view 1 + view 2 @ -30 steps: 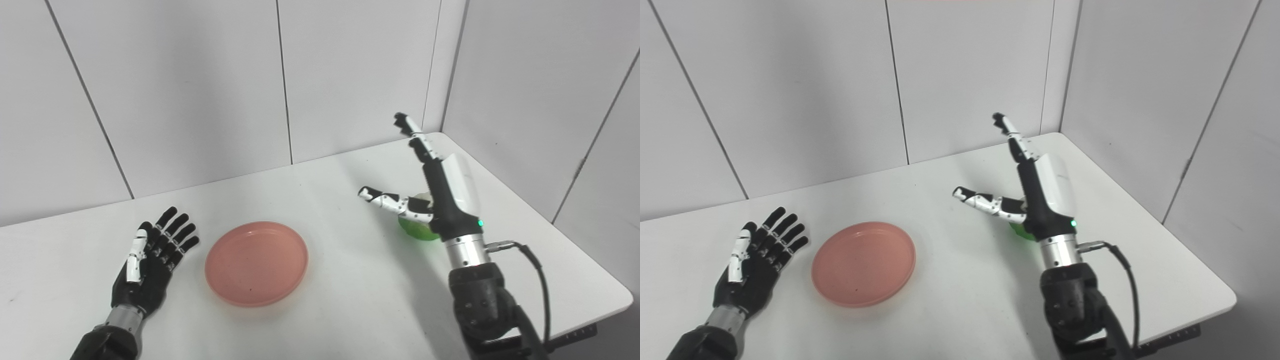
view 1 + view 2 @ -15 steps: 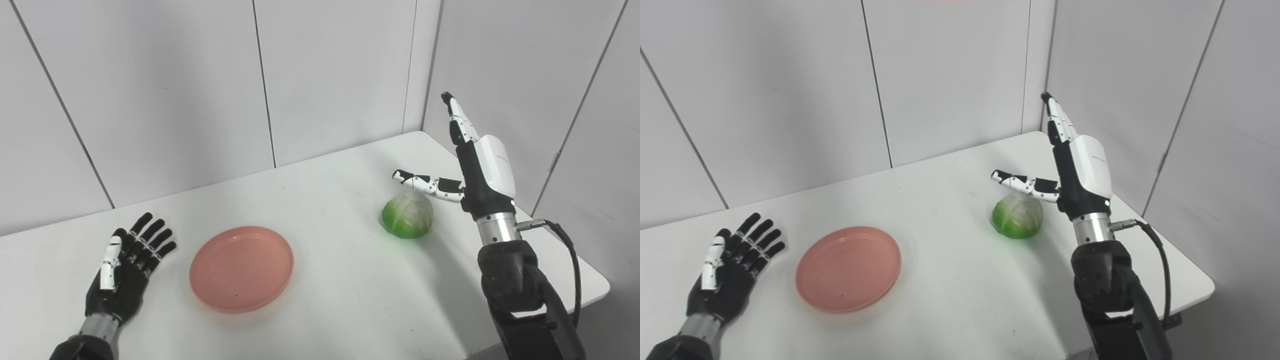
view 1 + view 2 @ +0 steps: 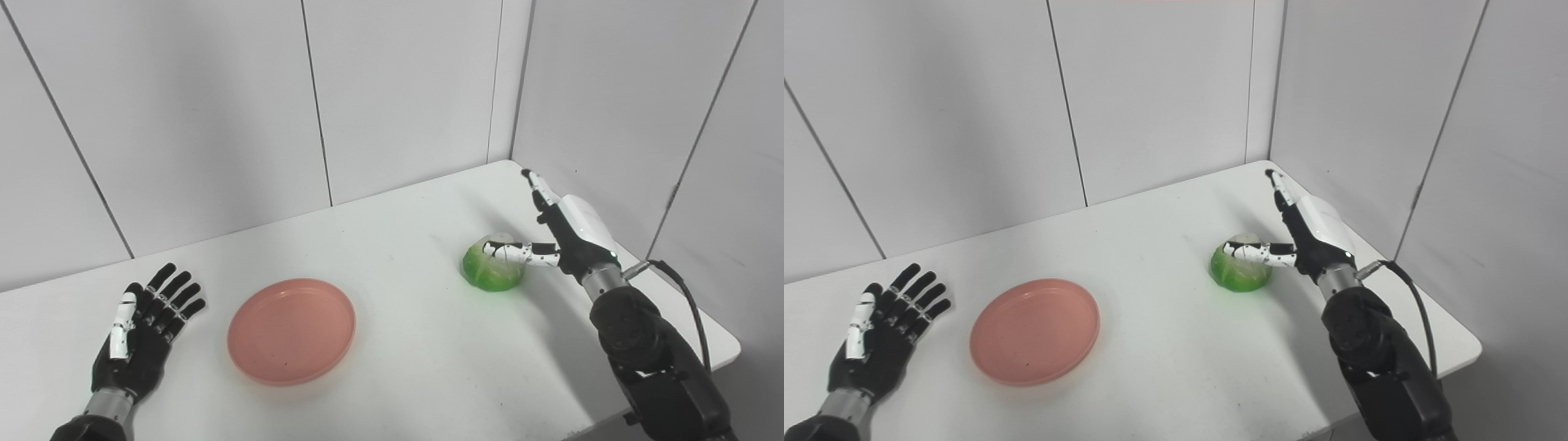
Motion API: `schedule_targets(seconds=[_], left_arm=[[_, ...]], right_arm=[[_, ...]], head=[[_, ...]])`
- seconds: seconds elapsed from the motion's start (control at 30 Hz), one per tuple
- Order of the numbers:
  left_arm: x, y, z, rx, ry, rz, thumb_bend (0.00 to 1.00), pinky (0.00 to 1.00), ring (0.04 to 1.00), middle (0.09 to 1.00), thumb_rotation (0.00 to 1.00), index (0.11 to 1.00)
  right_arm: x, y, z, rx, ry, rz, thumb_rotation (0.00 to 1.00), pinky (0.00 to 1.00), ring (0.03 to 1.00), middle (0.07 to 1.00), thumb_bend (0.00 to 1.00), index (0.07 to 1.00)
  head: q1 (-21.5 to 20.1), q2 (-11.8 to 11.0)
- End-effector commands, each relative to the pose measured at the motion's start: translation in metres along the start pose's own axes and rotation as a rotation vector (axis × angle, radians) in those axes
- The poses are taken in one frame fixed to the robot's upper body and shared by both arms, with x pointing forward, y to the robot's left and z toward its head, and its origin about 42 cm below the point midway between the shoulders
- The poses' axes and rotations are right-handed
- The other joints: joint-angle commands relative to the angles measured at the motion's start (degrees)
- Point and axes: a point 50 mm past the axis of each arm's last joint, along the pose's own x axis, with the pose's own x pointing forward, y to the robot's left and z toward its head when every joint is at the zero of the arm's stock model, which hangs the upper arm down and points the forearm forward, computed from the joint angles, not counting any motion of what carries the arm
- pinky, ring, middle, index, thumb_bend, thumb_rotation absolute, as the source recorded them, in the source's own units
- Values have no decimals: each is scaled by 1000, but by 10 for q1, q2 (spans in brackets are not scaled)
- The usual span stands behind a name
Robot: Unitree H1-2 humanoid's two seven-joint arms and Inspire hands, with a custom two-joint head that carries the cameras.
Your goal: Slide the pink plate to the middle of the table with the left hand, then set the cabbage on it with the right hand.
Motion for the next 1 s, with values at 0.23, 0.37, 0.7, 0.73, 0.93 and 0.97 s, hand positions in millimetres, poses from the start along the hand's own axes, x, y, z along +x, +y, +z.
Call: schedule_targets(seconds=[0.23, 0.37, 0.7, 0.73, 0.93, 0.97], left_arm=[[-65, 38, -67, -96, 206, 142, 449, 780, 831, 851, 895, 847], [-65, 41, -67, -99, 211, 146, 448, 768, 820, 837, 899, 831], [-66, 41, -67, -88, 208, 140, 457, 758, 807, 825, 876, 821], [-66, 41, -66, -88, 206, 137, 461, 760, 809, 827, 867, 823], [-66, 42, -65, -87, 204, 132, 472, 767, 816, 835, 850, 831], [-66, 42, -65, -87, 204, 133, 472, 767, 815, 835, 849, 831]], right_arm=[[29, -4, 9, -4, -28, 27, 587, 773, 966, 1000, 1000, 1000], [37, -3, 6, 11, -16, 56, 552, 812, 978, 1000, 1000, 1000], [48, -3, -3, -6, 1, 70, 535, 878, 1000, 1000, 1000, 1000], [49, -3, -4, -4, 4, 72, 524, 876, 1000, 1000, 1000, 1000], [52, -5, -9, -1, 27, 80, 502, 877, 1000, 1000, 1000, 1000], [53, -5, -9, -4, 31, 81, 505, 857, 998, 1000, 1000, 1000]], head=[[-12, 1], [-12, 3], [-12, 9], [-12, 9], [-12, 12], [-12, 12]])
